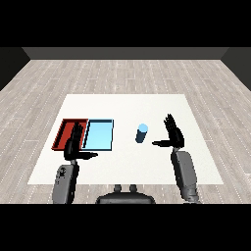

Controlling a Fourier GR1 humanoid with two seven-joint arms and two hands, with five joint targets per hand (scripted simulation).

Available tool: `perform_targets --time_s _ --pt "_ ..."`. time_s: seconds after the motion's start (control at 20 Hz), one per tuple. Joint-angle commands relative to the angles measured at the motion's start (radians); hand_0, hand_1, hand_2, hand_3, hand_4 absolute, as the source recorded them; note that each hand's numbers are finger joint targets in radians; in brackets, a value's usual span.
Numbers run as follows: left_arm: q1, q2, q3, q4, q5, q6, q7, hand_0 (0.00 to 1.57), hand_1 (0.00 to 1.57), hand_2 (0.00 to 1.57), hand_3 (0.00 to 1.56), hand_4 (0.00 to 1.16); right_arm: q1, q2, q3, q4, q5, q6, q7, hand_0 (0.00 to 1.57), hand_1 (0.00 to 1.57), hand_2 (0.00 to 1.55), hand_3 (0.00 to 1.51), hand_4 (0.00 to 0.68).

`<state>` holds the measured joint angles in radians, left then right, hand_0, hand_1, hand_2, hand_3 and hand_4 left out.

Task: Pick the blue can and put it in the blue box

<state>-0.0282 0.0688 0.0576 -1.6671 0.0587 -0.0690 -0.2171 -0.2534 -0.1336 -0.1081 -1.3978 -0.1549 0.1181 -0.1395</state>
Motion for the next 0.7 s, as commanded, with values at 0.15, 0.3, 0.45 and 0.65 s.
perform_targets --time_s 0.15,0.3,0.45,0.65 --pt "0.014 -0.01 0.01 -0.01 0.035 -0.042 -0.133 0.0 0.0 0.0 0.0 0.0 -0.104 -0.011 -0.054 0.161 -0.052 0.07 -0.133 0.0 0.0 0.0 0.0 0.0" --pt "0.023 -0.03 -0.009 0.026 0.008 -0.029 -0.175 0.0 0.0 0.0 0.0 0.0 -0.108 -0.027 -0.068 0.207 -0.052 0.086 -0.176 0.0 0.0 0.0 0.0 0.0" --pt "-0.001 -0.029 -0.005 0.032 0.015 -0.021 -0.136 0.0 0.0 0.0 0.0 0.0 -0.11 -0.03 -0.06 0.219 -0.059 0.099 -0.154 0.0 0.0 0.0 0.0 0.0" --pt "0.062 -0.004 0.021 -0.032 0.026 -0.036 -0.153 0.0 0.0 0.0 0.0 0.0 -0.067 -0.044 -0.057 0.16 -0.078 0.12 -0.113 0.0 0.0 0.0 0.0 0.0"
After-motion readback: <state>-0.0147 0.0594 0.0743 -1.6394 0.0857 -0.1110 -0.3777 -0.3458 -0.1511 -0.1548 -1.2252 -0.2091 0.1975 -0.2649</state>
